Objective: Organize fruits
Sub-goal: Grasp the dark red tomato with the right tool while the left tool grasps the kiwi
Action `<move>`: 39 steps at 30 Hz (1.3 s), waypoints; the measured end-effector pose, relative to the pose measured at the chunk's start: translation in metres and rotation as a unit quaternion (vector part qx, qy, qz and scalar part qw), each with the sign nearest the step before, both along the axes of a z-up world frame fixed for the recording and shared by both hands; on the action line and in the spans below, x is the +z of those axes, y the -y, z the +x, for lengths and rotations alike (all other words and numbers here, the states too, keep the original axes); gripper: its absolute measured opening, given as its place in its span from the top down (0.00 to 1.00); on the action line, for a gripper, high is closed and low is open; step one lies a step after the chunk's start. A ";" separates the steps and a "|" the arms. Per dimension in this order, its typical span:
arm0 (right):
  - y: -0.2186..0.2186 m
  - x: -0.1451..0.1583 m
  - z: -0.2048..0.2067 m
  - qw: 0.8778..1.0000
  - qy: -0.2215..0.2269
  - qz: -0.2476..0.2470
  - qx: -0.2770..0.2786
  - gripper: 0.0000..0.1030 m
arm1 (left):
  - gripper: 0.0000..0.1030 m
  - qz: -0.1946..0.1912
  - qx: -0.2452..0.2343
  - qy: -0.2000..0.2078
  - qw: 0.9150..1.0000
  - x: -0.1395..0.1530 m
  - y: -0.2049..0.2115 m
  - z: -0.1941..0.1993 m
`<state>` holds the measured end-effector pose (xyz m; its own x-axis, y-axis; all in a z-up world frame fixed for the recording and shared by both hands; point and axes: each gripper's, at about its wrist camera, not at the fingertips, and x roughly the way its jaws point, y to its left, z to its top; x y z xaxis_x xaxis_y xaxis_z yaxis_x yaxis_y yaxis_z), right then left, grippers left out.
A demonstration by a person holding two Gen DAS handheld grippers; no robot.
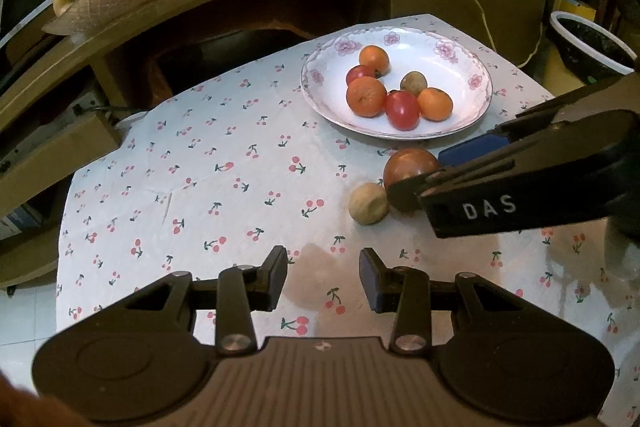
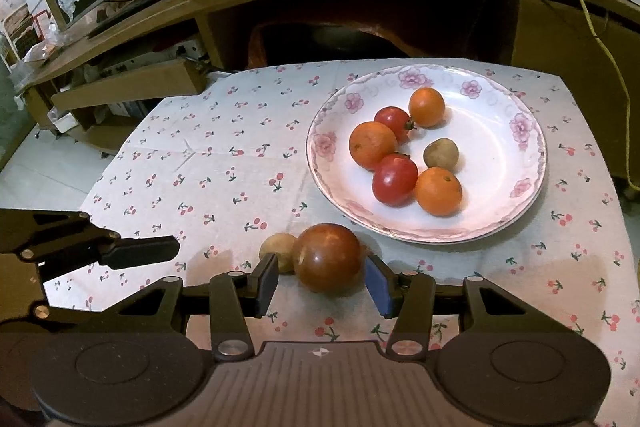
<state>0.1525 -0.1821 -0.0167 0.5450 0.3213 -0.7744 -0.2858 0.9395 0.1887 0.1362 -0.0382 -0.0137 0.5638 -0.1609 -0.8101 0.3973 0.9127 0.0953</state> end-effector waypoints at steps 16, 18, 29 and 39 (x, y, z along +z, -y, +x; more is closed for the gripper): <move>0.008 -0.007 0.009 0.999 -0.032 0.014 -0.013 0.60 | 0.56 -0.018 -0.006 -0.002 1.000 -0.002 0.005 0.003; 0.014 -0.003 0.005 0.999 -0.029 0.012 -0.017 0.60 | 0.56 -0.022 -0.013 0.000 1.000 -0.003 0.011 0.005; 0.057 0.004 -0.015 0.999 -0.040 -0.007 -0.033 0.59 | 0.56 -0.049 -0.021 0.024 0.998 -0.021 0.036 0.024; 0.071 0.001 -0.021 0.998 -0.052 -0.015 -0.039 0.59 | 0.68 -0.040 -0.003 0.020 0.999 -0.030 0.038 0.028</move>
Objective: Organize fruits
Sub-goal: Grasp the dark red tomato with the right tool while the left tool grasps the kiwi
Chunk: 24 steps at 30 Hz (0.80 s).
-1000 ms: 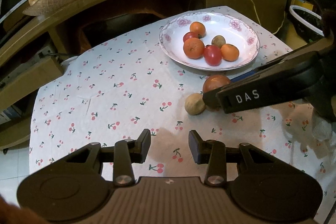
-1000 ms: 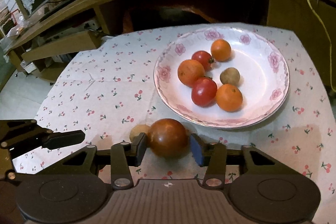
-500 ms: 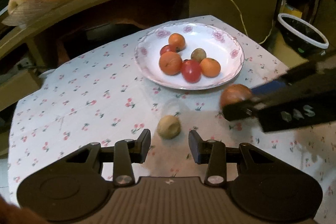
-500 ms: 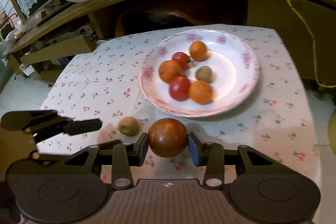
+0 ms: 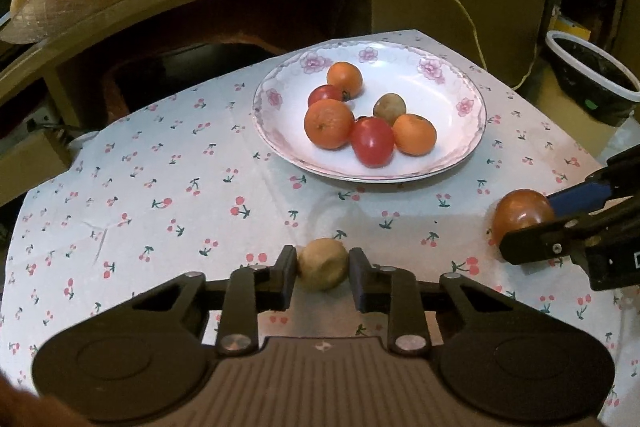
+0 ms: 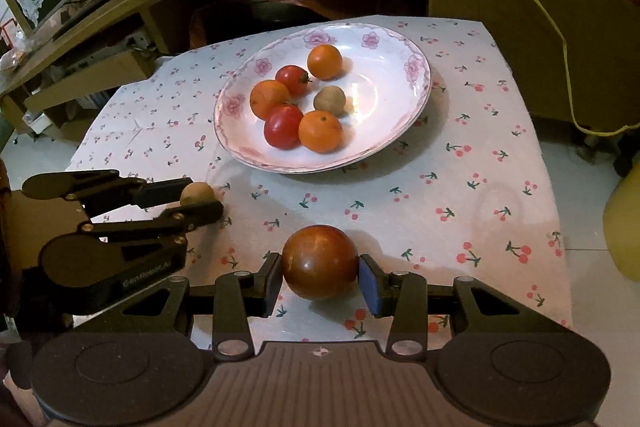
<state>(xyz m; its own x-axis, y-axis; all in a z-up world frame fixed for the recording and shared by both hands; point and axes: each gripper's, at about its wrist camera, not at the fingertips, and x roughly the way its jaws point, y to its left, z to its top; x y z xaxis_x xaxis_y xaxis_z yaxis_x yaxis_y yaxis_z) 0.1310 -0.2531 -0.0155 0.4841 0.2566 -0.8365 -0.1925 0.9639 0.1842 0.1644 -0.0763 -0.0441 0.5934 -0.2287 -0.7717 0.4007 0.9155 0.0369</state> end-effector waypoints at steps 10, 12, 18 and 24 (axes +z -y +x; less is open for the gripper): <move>-0.016 0.006 -0.007 0.999 0.015 -0.022 0.041 0.59 | 0.68 0.018 -0.043 -0.016 0.999 0.013 0.001 -0.031; -0.018 0.004 -0.009 0.998 0.012 -0.029 0.049 0.59 | 0.68 0.015 -0.048 -0.021 0.998 0.014 0.000 -0.035; -0.022 -0.001 -0.009 0.998 0.008 -0.038 0.057 0.58 | 0.67 0.020 -0.053 -0.035 0.998 0.007 0.002 -0.035; -0.021 -0.004 -0.009 0.997 -0.002 -0.030 0.065 0.58 | 0.67 0.028 -0.067 -0.024 0.997 0.007 0.001 -0.040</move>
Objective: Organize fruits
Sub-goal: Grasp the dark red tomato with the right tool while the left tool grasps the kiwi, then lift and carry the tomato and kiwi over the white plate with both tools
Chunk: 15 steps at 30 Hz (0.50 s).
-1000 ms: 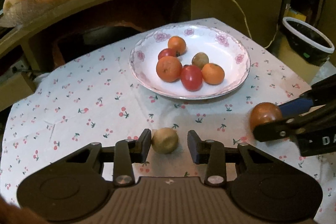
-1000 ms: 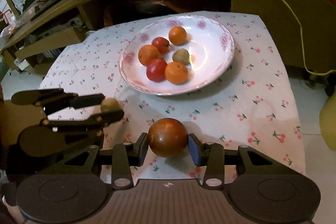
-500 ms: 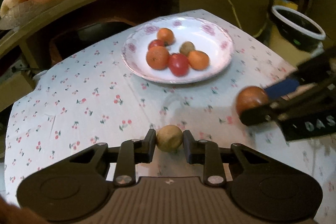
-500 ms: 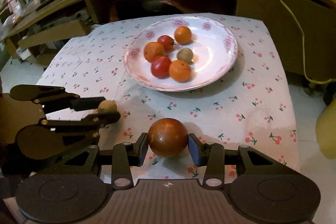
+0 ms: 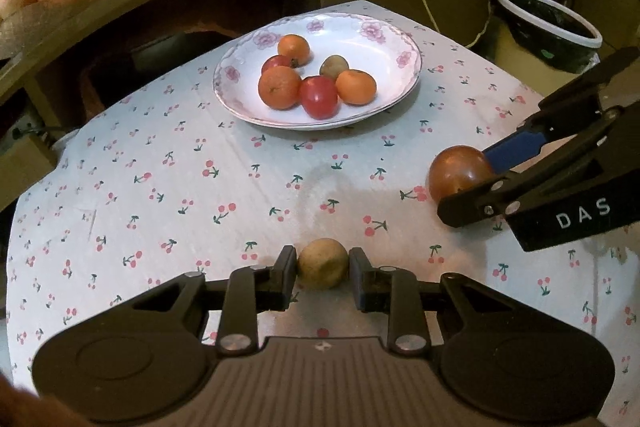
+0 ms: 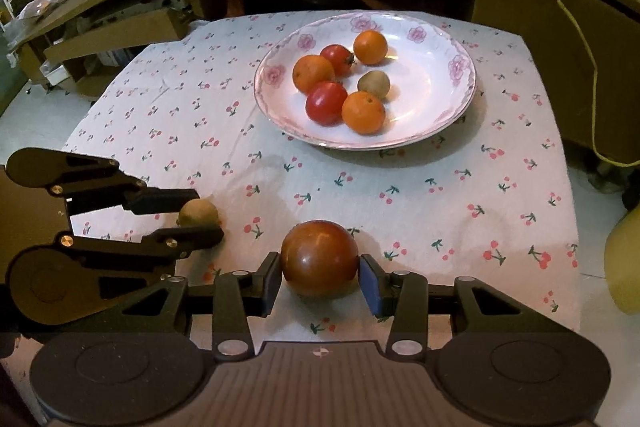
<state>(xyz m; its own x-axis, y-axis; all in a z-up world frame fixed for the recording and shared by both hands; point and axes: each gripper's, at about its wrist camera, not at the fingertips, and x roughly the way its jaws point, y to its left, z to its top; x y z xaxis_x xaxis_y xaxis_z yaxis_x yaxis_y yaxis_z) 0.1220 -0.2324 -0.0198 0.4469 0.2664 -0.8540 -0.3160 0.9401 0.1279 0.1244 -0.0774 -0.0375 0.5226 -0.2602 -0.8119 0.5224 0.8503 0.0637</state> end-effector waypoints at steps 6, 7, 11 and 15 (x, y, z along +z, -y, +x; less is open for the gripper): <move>0.004 0.001 0.003 1.000 -0.004 0.002 -0.001 0.46 | 0.55 0.002 -0.005 -0.004 1.000 0.001 -0.007 -0.001; 0.005 0.000 0.003 1.000 -0.003 0.002 -0.003 0.46 | 0.54 0.002 -0.005 -0.004 1.000 0.000 -0.008 -0.002; 0.006 0.001 0.002 1.000 0.001 0.005 -0.003 0.46 | 0.50 -0.002 -0.001 -0.005 1.000 0.000 -0.012 -0.002; 0.001 0.002 0.003 1.000 0.006 0.007 0.002 0.46 | 0.50 0.000 -0.003 -0.002 1.000 0.000 -0.010 -0.003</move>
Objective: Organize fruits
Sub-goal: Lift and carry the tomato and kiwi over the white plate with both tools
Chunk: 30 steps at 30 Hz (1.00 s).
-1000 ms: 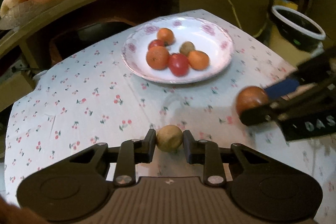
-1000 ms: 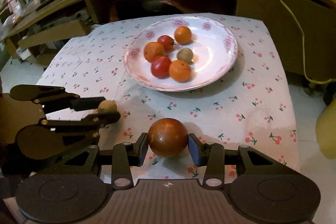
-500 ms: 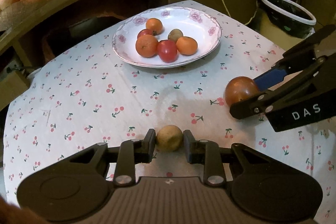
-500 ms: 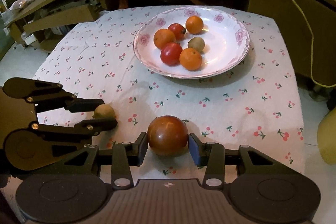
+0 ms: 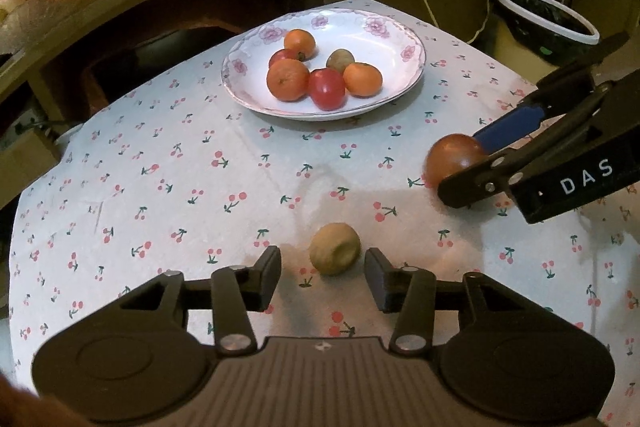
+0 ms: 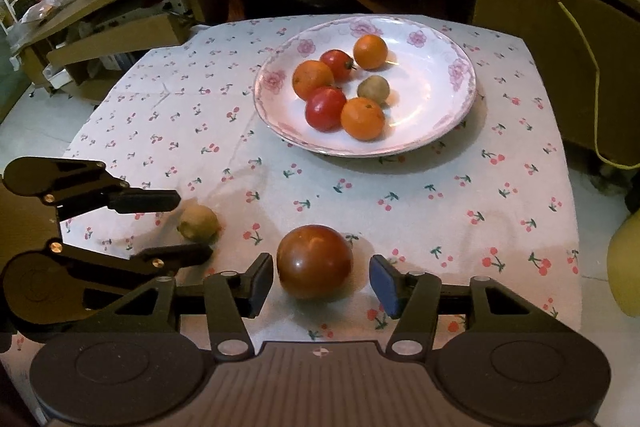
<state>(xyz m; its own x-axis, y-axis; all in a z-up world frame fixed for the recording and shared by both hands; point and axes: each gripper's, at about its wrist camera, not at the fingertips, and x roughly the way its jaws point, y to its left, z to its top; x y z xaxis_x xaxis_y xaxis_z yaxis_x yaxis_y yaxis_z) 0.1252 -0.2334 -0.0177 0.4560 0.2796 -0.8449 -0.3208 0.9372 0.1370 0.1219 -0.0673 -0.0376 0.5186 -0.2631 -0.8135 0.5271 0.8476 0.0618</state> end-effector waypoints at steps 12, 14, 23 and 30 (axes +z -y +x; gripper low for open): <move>-0.003 -0.002 0.004 1.000 0.004 0.002 -0.003 0.46 | 0.57 -0.009 0.006 -0.003 1.000 0.000 0.005 0.003; -0.002 -0.002 0.004 1.000 0.006 0.002 -0.004 0.46 | 0.59 -0.011 0.007 -0.005 1.000 0.000 0.005 0.003; -0.005 -0.006 0.009 1.000 0.006 0.007 -0.011 0.47 | 0.60 -0.014 0.008 -0.009 1.000 0.000 0.004 0.002; -0.008 -0.007 0.011 1.000 -0.002 0.016 -0.009 0.60 | 0.68 -0.019 0.012 -0.017 1.000 0.001 0.003 0.002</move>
